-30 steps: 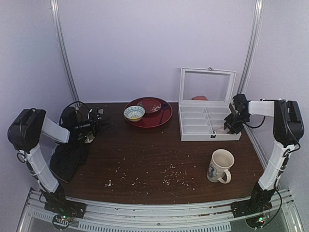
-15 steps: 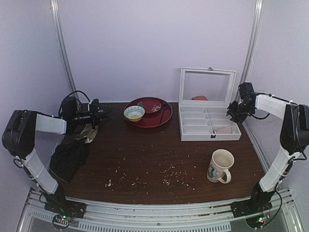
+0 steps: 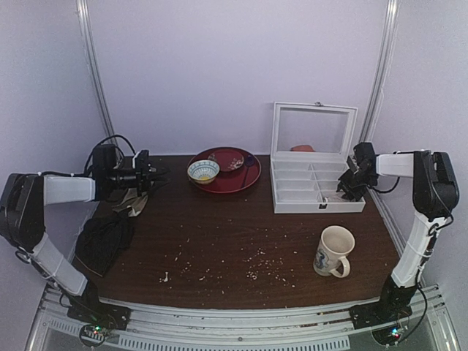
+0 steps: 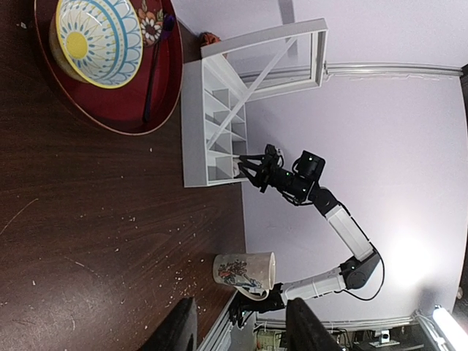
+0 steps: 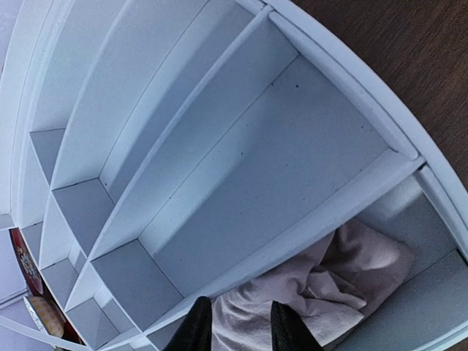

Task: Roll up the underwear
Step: Adjust the underwear in the storage box, then reset both arms

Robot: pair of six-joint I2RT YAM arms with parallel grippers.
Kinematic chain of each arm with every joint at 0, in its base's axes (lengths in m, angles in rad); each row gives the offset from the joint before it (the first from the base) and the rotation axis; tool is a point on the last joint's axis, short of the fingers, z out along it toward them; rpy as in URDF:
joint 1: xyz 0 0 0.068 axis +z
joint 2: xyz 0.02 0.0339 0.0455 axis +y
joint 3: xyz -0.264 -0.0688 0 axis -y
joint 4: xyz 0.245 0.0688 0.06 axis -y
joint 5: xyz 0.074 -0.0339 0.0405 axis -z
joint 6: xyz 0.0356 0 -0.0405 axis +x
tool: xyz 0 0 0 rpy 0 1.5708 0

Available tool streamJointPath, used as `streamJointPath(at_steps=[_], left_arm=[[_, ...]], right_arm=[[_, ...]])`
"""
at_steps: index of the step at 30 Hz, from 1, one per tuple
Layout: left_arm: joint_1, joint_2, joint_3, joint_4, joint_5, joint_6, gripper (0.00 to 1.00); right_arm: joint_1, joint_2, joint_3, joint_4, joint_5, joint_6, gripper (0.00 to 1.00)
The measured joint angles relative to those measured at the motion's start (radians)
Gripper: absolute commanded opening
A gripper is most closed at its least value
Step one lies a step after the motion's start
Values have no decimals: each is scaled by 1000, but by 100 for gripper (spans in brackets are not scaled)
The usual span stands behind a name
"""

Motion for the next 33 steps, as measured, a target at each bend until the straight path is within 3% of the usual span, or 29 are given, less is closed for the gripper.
streamJointPath(at_steps=[5, 10, 13, 14, 15, 20, 25, 28, 29, 33], left_arm=[[0, -8, 8, -73, -11, 46, 57], [0, -13, 63, -170, -30, 113, 58], [0, -23, 100, -235, -48, 166, 58], [0, -26, 115, -264, -56, 188, 59], [-1, -28, 128, -288, -63, 208, 59], [-2, -33, 194, -402, -100, 309, 63], [-2, -34, 216, -473, -138, 361, 85], [-2, -34, 229, -514, -160, 387, 87], [-2, -34, 234, -528, -167, 394, 96], [-6, -34, 257, -589, -202, 431, 98]], right_arm=[[-1, -10, 0, -11, -1, -23, 29], [-1, -77, 4, -47, 0, -66, 40], [-1, -149, 16, -60, -1, -90, 63], [-1, -175, 21, -60, -3, -100, 89], [-1, -204, 24, -59, -8, -109, 99], [-1, -309, 27, -55, -38, -150, 100], [-1, -343, 19, -52, -71, -173, 100], [0, -374, -6, -48, -80, -185, 100], [-1, -390, -18, -47, -81, -189, 100], [-1, -457, -38, -42, -117, -219, 100]])
